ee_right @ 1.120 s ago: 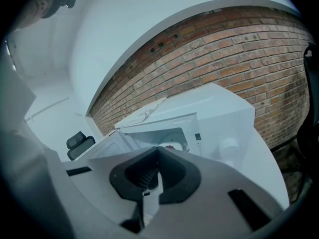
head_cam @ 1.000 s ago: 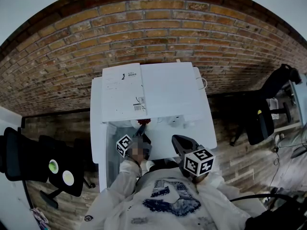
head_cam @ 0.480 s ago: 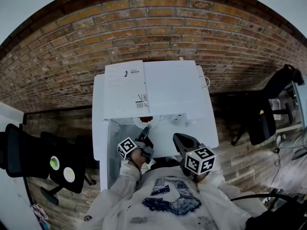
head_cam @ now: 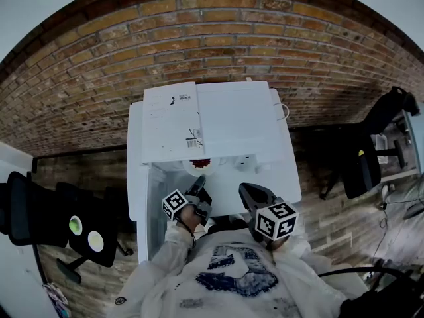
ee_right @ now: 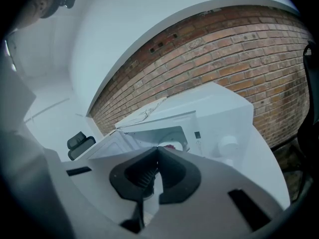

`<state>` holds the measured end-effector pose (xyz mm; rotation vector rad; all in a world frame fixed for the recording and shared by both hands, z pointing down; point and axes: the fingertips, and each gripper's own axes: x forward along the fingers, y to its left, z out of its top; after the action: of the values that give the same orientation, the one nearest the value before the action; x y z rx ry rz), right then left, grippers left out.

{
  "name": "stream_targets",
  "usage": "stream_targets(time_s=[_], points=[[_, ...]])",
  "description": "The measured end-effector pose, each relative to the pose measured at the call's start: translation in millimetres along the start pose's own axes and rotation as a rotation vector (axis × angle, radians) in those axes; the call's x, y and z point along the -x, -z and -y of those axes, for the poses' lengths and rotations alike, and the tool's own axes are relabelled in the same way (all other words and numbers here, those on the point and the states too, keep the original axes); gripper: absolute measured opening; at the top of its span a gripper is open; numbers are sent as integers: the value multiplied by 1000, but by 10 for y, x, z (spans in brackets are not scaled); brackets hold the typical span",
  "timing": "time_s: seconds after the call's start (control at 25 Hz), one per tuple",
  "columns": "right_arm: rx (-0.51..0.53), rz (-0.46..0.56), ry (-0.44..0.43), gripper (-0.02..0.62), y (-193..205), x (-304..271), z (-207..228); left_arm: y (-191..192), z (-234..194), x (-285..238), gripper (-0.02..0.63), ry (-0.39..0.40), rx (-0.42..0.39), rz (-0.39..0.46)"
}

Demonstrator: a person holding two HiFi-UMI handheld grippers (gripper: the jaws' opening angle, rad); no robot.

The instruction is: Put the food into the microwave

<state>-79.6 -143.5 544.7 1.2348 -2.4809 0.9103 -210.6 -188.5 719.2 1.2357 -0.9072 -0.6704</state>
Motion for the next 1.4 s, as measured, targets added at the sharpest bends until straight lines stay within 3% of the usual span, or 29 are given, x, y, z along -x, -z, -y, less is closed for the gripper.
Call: stream_targets(time_s=[1.4], points=[[-18, 2, 27, 14, 62, 120, 102, -214, 28, -364, 25, -25, -1, 22]])
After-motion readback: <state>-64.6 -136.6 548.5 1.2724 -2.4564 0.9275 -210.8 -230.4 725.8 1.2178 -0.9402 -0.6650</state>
